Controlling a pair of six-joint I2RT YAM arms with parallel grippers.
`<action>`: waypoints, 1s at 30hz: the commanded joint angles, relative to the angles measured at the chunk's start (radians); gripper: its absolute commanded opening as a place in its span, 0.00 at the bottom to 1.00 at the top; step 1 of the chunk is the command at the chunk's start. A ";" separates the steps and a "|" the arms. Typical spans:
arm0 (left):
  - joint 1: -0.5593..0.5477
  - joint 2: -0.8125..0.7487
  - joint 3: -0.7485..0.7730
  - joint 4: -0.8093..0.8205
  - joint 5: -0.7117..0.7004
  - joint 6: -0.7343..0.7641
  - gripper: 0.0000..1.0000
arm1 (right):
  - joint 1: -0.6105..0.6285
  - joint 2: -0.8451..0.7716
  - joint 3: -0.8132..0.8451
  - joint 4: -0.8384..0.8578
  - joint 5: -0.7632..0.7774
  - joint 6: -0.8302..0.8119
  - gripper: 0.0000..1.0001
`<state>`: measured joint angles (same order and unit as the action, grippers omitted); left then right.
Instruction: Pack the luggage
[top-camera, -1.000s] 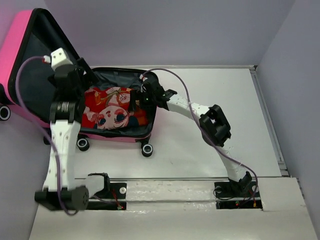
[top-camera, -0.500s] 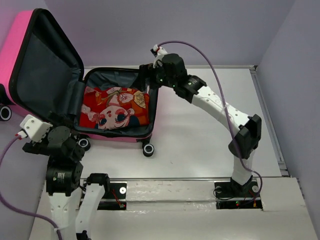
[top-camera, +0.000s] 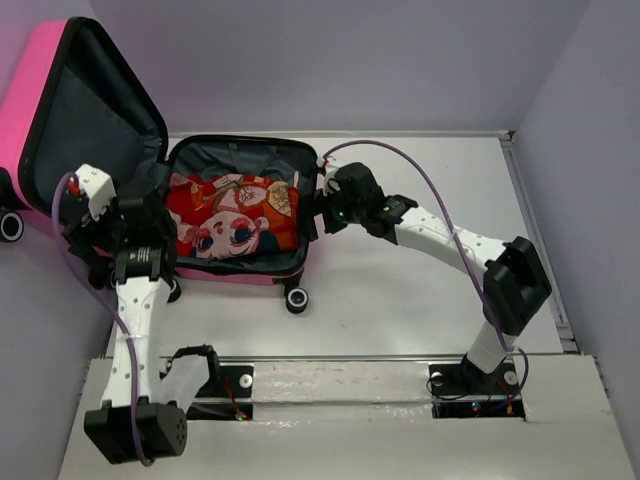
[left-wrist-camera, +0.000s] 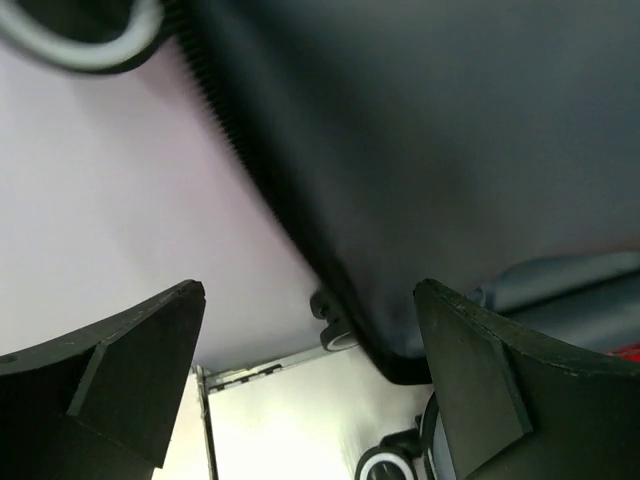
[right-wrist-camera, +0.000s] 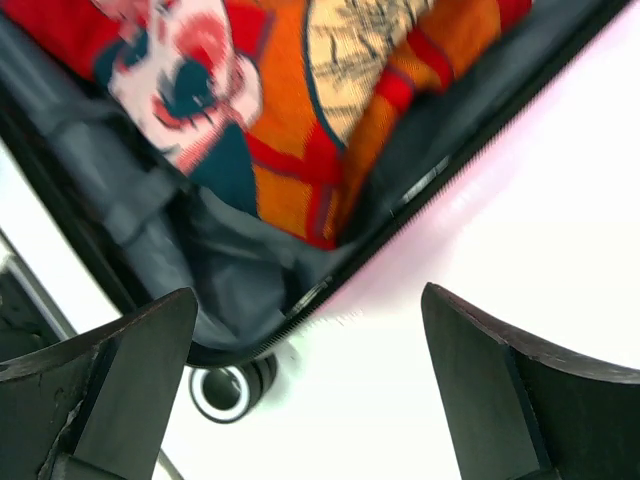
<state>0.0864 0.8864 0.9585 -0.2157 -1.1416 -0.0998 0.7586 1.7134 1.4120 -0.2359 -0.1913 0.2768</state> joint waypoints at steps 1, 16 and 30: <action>0.048 0.100 0.103 0.119 -0.060 0.011 0.97 | -0.001 -0.012 -0.041 0.121 0.007 -0.031 1.00; 0.107 0.154 0.085 0.176 0.052 0.021 0.06 | -0.059 0.236 0.010 0.198 -0.077 0.081 0.80; -0.775 -0.009 -0.150 0.587 -0.205 0.460 0.06 | -0.059 0.264 -0.028 0.225 -0.089 0.101 0.07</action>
<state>-0.5270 0.9108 0.8452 0.2729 -1.3964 0.4000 0.6632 1.9526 1.4059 -0.0948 -0.1585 0.5045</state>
